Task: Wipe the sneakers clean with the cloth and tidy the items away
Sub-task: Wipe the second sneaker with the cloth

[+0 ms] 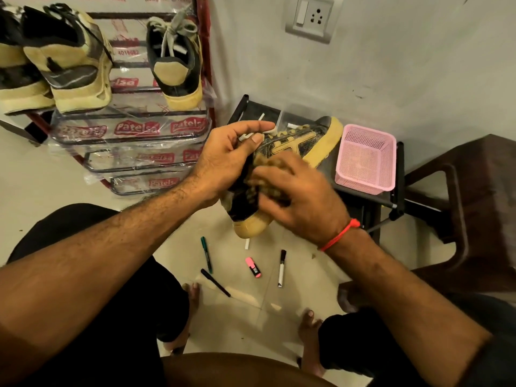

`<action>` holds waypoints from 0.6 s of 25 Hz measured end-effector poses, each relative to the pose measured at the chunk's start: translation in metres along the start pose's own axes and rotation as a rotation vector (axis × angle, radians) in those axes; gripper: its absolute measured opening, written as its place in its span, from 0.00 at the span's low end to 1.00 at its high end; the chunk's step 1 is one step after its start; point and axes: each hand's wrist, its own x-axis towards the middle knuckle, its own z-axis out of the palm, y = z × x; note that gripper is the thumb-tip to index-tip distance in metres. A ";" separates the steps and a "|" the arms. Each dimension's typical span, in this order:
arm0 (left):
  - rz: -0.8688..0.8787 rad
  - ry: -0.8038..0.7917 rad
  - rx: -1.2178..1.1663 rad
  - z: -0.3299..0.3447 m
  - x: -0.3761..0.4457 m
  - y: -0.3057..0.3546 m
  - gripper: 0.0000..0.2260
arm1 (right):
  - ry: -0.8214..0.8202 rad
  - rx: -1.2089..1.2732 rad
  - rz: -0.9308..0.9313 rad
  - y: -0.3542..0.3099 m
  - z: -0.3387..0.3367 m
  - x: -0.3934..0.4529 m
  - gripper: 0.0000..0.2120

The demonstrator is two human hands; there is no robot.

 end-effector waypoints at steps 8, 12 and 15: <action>0.089 -0.052 0.078 0.001 -0.005 -0.004 0.14 | 0.113 0.074 0.153 -0.003 0.001 -0.002 0.16; 0.128 -0.049 0.063 0.000 -0.006 -0.002 0.14 | 0.161 -0.042 0.221 0.033 -0.014 0.005 0.16; 0.130 -0.043 0.074 0.003 -0.006 -0.004 0.14 | 0.206 -0.158 0.522 0.092 -0.037 0.001 0.16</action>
